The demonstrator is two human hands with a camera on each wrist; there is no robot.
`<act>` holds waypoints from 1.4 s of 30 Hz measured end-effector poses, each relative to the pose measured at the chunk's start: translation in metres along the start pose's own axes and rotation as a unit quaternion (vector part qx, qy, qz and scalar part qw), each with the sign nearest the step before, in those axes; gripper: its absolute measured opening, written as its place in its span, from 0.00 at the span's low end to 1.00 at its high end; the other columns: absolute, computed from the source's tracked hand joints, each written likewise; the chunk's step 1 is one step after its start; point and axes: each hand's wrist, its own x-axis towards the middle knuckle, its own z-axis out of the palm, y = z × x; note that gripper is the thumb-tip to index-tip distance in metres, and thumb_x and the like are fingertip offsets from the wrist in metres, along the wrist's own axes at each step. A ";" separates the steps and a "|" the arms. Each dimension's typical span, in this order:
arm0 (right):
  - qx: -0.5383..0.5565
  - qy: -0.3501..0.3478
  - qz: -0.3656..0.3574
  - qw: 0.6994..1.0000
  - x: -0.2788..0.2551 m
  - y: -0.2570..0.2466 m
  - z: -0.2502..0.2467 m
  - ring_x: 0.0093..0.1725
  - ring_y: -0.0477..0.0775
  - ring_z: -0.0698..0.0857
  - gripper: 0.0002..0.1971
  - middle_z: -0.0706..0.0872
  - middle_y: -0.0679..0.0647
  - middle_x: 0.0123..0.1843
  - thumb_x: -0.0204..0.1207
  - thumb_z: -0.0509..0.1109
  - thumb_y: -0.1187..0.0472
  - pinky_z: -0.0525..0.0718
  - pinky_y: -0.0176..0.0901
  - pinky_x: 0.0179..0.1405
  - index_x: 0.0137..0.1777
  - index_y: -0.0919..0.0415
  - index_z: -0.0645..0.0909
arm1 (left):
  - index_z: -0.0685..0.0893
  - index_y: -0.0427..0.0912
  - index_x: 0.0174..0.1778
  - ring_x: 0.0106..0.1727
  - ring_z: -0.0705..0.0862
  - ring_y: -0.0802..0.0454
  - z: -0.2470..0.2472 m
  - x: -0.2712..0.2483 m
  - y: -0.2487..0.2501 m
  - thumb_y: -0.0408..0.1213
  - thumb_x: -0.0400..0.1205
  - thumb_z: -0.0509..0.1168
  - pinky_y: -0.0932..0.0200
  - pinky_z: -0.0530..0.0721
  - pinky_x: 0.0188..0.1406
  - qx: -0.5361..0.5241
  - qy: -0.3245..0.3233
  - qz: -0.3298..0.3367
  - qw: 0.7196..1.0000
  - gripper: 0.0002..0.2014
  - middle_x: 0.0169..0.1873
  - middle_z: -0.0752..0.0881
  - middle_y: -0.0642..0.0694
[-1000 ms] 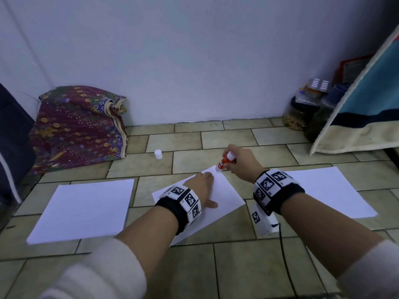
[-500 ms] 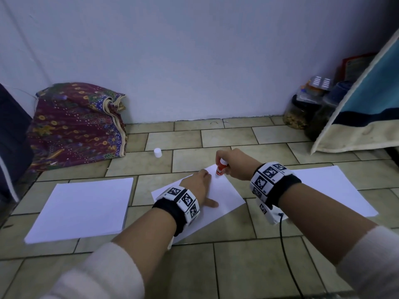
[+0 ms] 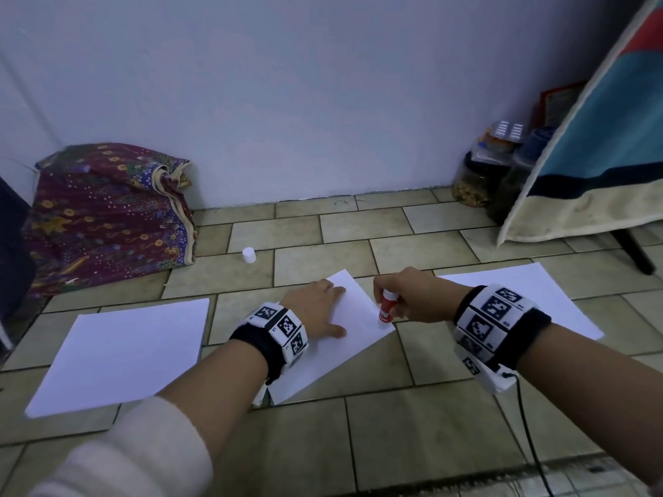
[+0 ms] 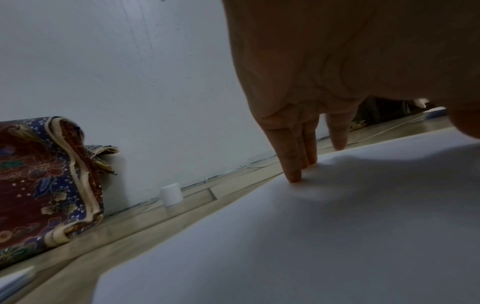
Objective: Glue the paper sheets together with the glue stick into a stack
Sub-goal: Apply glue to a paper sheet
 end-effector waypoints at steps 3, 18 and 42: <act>0.110 0.015 0.051 0.992 -0.001 0.014 -0.001 0.37 0.47 0.82 0.14 0.84 0.50 0.43 0.77 0.69 0.69 0.81 0.41 0.41 0.59 0.56 0.74 | 0.48 0.52 0.85 0.79 0.63 0.47 -0.002 -0.003 -0.004 0.53 0.81 0.63 0.51 0.74 0.68 0.011 -0.008 0.025 1.000 0.40 0.81 0.58 0.45; 0.657 0.120 0.108 0.736 0.013 0.029 0.011 0.27 0.49 0.78 0.05 0.83 0.56 0.33 0.81 0.64 0.68 0.78 0.35 0.27 0.44 0.62 0.75 | 0.63 0.48 0.78 0.74 0.65 0.47 0.007 -0.010 -0.007 0.58 0.81 0.62 0.51 0.78 0.58 0.031 0.046 -0.001 0.998 0.33 0.77 0.60 0.46; 0.200 0.219 0.048 0.954 0.090 -0.026 0.014 0.36 0.46 0.77 0.08 0.84 0.55 0.42 0.75 0.65 0.75 0.70 0.24 0.30 0.52 0.68 0.76 | 0.58 0.40 0.81 0.73 0.71 0.44 -0.006 -0.003 -0.001 0.56 0.71 0.76 0.48 0.73 0.71 -0.075 -0.022 -0.054 0.995 0.49 0.76 0.66 0.42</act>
